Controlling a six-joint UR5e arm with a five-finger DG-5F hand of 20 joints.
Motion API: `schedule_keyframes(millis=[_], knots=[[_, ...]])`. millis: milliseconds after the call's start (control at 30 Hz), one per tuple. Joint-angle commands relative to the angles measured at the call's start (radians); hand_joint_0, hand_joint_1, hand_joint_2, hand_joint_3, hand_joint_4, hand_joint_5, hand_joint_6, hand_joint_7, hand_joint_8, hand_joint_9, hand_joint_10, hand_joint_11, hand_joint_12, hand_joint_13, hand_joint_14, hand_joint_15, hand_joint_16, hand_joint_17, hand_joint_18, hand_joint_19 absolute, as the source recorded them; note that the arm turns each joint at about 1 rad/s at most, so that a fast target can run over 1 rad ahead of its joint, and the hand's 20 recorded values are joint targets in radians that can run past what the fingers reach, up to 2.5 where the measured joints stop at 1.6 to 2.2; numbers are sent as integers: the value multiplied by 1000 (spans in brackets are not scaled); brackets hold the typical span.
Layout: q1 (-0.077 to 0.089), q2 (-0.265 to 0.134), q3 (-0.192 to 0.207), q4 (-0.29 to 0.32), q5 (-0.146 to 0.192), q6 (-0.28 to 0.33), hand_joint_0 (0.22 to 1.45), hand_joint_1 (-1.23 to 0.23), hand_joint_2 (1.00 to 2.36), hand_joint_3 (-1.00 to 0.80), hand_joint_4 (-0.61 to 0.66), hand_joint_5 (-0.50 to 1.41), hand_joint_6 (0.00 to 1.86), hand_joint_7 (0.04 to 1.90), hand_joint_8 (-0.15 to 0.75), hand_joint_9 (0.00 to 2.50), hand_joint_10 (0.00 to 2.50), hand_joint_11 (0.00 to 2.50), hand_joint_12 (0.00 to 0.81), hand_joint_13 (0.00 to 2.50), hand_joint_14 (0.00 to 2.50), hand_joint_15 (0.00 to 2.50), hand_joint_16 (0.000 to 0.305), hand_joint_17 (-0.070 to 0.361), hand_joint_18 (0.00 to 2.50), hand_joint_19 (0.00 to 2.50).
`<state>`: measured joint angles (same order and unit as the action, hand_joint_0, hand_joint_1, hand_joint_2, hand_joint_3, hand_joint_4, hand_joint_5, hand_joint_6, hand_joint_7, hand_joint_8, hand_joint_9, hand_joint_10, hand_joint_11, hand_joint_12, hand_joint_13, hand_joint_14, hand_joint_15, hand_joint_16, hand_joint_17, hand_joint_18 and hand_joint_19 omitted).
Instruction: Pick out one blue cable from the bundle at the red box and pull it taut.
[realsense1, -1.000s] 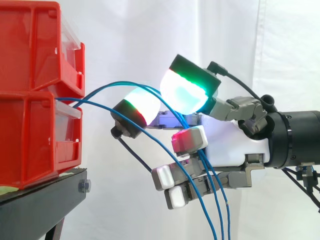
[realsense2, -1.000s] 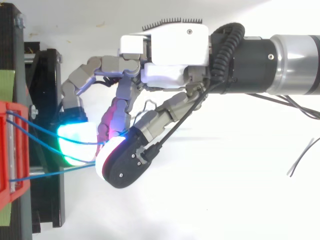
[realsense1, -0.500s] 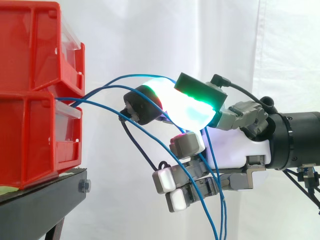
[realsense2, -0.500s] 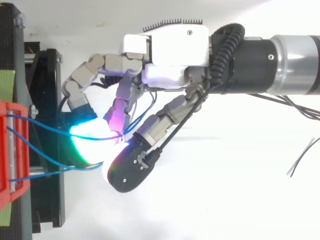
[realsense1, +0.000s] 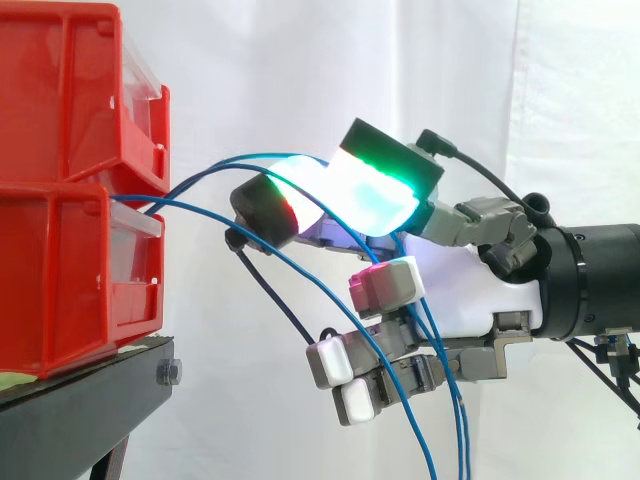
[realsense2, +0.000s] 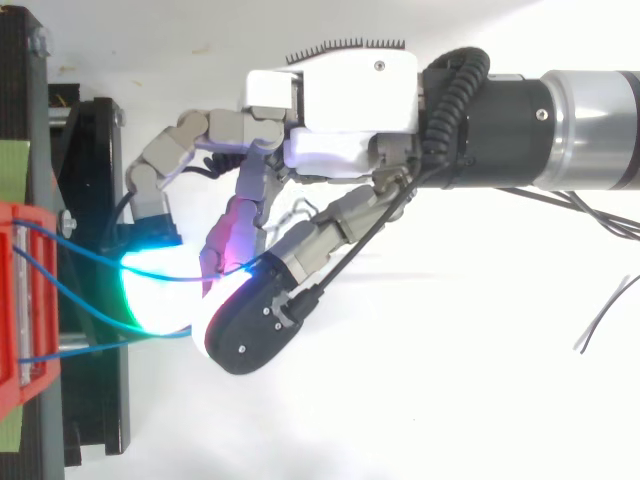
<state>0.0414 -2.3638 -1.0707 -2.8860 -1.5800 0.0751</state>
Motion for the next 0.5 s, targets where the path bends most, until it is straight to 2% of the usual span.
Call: schedule_keyframes(millis=[0, 167, 467], knots=[[0, 0, 0, -1, 0, 0, 537, -737, 1000, -500, -245, -98, 847, 893, 181, 1423, 25, 717, 274, 1008, 21, 510, 42, 94, 816, 593], [0, 0, 0, 2, 0, 0, 529, -733, 1000, -500, -239, -93, 828, 914, 184, 1428, 25, 711, 276, 1010, 22, 516, 43, 96, 822, 606], [0, 0, 0, 1, 0, 0, 438, -893, 1000, -500, -167, -90, 812, 940, 202, 1434, 25, 691, 307, 1032, 21, 506, 49, 110, 870, 580]])
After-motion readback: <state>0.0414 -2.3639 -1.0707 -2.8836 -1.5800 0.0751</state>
